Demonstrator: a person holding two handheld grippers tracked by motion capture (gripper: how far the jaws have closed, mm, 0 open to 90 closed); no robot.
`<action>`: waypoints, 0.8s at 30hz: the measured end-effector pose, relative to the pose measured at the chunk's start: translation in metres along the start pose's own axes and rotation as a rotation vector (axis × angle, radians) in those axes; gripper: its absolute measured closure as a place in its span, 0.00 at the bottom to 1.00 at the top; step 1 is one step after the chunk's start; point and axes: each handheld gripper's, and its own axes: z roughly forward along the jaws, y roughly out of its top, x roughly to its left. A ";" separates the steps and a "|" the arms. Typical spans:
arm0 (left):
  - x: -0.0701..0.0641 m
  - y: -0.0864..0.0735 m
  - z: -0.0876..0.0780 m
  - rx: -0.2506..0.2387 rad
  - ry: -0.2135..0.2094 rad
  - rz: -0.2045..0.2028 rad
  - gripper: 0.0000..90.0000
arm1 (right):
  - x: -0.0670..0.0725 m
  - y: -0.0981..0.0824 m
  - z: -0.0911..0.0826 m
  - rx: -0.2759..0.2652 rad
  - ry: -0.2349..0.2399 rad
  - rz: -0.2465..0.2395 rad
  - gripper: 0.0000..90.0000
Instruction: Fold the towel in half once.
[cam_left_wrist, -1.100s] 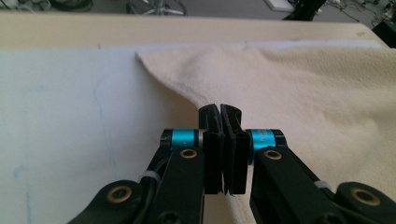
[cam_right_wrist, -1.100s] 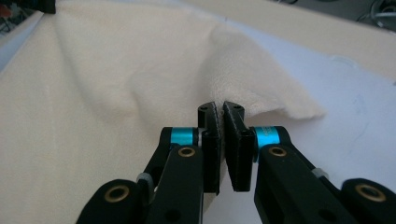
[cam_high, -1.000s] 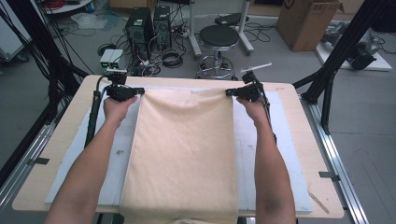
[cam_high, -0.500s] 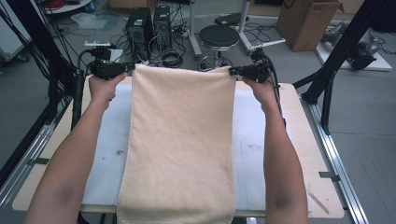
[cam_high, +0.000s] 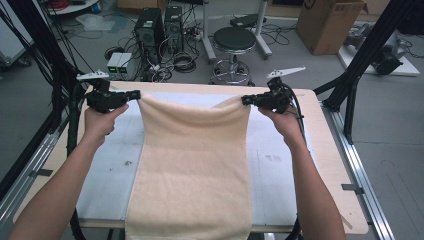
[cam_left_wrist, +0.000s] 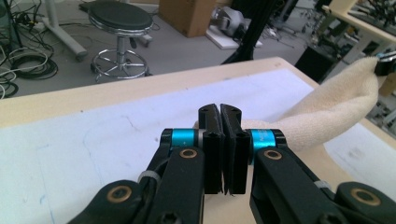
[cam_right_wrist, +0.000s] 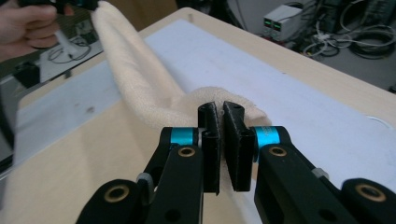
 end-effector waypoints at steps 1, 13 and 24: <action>-0.004 -0.004 -0.004 0.006 -0.011 0.010 0.97 | 0.006 -0.003 -0.003 0.000 0.003 -0.014 0.95; -0.049 -0.080 -0.062 0.047 -0.114 0.112 0.97 | 0.073 -0.079 -0.034 -0.039 0.141 -0.086 0.95; -0.070 -0.167 -0.089 0.171 -0.152 0.098 0.96 | 0.117 -0.164 -0.025 0.124 0.184 -0.099 0.93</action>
